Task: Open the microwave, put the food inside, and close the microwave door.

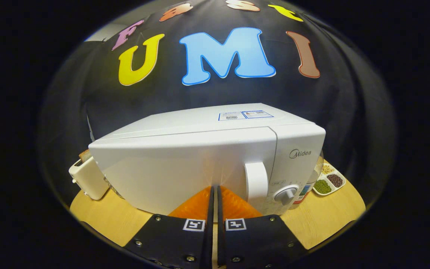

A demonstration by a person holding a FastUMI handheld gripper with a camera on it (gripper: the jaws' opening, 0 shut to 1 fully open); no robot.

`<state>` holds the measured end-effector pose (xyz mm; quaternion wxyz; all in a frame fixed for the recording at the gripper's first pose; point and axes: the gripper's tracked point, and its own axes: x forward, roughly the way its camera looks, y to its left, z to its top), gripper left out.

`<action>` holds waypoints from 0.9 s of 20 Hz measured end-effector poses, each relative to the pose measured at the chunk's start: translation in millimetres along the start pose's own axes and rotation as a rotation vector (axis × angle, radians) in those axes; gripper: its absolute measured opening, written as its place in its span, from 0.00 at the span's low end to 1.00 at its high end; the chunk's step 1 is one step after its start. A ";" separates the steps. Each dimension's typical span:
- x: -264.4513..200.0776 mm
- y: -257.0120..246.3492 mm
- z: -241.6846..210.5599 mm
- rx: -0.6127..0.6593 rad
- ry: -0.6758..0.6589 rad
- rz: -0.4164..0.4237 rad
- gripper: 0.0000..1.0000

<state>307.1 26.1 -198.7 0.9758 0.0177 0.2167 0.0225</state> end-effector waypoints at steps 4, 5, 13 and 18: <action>-45.7 5.5 29.0 -0.021 -0.096 0.007 0.09; -58.8 7.6 33.5 -0.025 -0.114 0.008 0.10; -169.7 12.4 44.3 -0.028 -0.206 -0.016 0.09; -233.1 12.1 34.8 -0.059 -0.239 -0.051 0.09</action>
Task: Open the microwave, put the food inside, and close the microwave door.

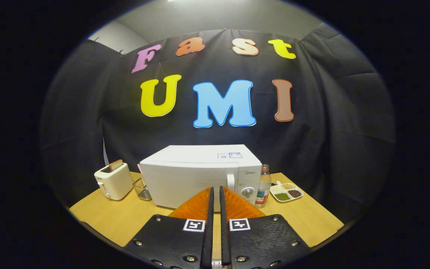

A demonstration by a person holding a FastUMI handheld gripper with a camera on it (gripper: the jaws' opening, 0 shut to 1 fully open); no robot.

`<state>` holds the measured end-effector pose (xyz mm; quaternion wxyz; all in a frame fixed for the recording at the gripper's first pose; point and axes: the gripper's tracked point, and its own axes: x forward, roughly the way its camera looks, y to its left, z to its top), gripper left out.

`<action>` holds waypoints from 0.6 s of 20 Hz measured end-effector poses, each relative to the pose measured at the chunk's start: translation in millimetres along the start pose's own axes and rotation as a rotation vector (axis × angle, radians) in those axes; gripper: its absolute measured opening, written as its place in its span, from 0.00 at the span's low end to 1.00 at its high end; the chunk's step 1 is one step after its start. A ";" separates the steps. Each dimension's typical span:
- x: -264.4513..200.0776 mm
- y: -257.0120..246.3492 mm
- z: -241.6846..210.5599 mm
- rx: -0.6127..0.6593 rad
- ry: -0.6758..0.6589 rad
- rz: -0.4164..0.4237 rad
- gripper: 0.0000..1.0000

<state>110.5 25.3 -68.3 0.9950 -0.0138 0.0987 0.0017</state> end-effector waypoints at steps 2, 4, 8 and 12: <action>-25.3 8.2 -2.1 -0.012 -0.008 0.018 0.11; -46.4 17.7 -0.3 -0.022 -0.021 0.043 0.24; -81.8 30.6 6.3 -0.022 -0.059 0.063 0.67; -104.6 25.4 14.5 -0.019 -0.095 0.019 0.99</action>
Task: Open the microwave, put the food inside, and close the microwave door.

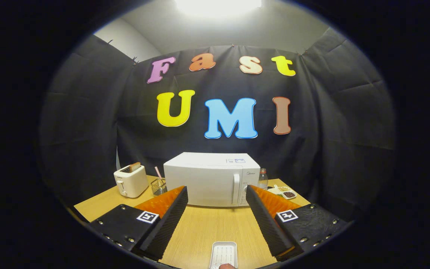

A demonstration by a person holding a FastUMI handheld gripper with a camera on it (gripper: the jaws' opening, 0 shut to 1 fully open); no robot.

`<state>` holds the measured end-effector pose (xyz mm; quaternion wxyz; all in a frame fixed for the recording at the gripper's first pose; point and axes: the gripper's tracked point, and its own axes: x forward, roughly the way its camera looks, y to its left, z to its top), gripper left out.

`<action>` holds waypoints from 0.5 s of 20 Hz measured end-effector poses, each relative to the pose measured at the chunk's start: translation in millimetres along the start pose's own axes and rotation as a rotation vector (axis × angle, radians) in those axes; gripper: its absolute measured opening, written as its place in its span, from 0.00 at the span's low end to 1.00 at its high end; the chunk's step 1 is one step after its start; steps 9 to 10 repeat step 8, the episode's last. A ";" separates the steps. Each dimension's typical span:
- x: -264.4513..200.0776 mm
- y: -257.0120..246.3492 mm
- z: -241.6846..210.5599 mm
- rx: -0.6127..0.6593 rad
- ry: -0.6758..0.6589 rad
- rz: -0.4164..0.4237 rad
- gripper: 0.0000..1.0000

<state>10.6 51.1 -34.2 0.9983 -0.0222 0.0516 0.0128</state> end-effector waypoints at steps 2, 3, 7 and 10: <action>-7.2 -5.2 4.1 0.007 -0.014 -0.018 0.99; -8.8 -7.4 6.1 0.014 -0.020 -0.023 0.99; -8.9 -24.4 6.1 0.043 -0.011 -0.045 0.99; -8.0 -26.9 5.0 0.044 -0.005 -0.046 0.99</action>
